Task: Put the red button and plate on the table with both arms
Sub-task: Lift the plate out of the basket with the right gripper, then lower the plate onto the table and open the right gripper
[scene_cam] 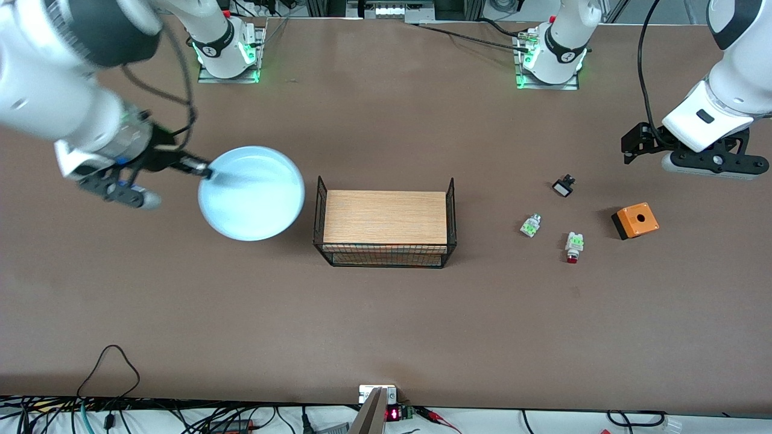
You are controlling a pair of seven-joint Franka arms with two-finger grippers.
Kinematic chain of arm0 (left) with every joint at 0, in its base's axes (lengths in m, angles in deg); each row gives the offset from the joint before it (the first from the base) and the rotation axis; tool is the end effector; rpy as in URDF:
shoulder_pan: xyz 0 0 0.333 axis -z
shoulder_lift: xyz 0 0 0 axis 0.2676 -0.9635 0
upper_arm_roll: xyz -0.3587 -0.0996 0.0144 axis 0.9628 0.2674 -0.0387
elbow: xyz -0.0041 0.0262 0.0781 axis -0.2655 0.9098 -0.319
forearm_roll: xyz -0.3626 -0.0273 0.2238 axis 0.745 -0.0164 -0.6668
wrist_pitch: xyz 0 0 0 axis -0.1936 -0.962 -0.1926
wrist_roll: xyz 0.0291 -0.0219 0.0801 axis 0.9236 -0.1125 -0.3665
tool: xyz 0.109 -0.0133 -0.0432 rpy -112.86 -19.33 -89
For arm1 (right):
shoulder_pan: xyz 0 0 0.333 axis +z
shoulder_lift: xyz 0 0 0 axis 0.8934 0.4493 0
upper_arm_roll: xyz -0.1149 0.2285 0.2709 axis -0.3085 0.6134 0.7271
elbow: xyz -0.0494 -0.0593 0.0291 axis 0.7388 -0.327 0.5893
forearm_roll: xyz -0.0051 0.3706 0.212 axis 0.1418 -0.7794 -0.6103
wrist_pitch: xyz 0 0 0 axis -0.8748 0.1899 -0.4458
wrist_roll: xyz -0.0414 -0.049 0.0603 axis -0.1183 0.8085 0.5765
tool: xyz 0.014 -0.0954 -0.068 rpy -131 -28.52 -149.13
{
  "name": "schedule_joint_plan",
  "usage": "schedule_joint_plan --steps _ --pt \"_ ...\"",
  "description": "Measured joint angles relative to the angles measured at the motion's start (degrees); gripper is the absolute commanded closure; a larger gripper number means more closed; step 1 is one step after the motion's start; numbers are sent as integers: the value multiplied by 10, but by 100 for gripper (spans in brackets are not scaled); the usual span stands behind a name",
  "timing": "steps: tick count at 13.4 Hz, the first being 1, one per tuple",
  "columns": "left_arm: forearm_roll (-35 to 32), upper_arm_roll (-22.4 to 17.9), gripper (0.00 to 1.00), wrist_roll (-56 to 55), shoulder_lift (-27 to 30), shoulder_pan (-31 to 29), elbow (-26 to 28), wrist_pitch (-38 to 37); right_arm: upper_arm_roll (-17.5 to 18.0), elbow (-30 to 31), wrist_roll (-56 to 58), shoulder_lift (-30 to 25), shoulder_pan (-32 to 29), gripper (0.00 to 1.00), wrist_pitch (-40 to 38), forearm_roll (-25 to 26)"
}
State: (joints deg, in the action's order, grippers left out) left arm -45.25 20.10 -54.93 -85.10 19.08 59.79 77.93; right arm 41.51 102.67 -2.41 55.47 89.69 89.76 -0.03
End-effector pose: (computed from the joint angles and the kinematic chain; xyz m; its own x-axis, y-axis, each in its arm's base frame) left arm 0.5770 -0.0422 0.6027 0.9900 -0.1403 -0.0158 -0.1411 -0.9863 -0.0852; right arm 0.6418 0.1462 0.5703 0.9490 -0.2631 -0.1736 -0.2848 -0.9517 -0.1143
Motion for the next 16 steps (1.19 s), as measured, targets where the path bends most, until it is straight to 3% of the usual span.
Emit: schedule_joint_plan --steps 5,12,16 --pt "0 0 0 0 0 0 0 0 -1 80 154 24 -56 100 55 73" --pt "0 0 0 0 0 0 -1 0 -1 274 310 52 -115 100 287 80" --pt "0 0 0 0 0 0 -3 0 -1 341 371 84 -129 100 382 80"
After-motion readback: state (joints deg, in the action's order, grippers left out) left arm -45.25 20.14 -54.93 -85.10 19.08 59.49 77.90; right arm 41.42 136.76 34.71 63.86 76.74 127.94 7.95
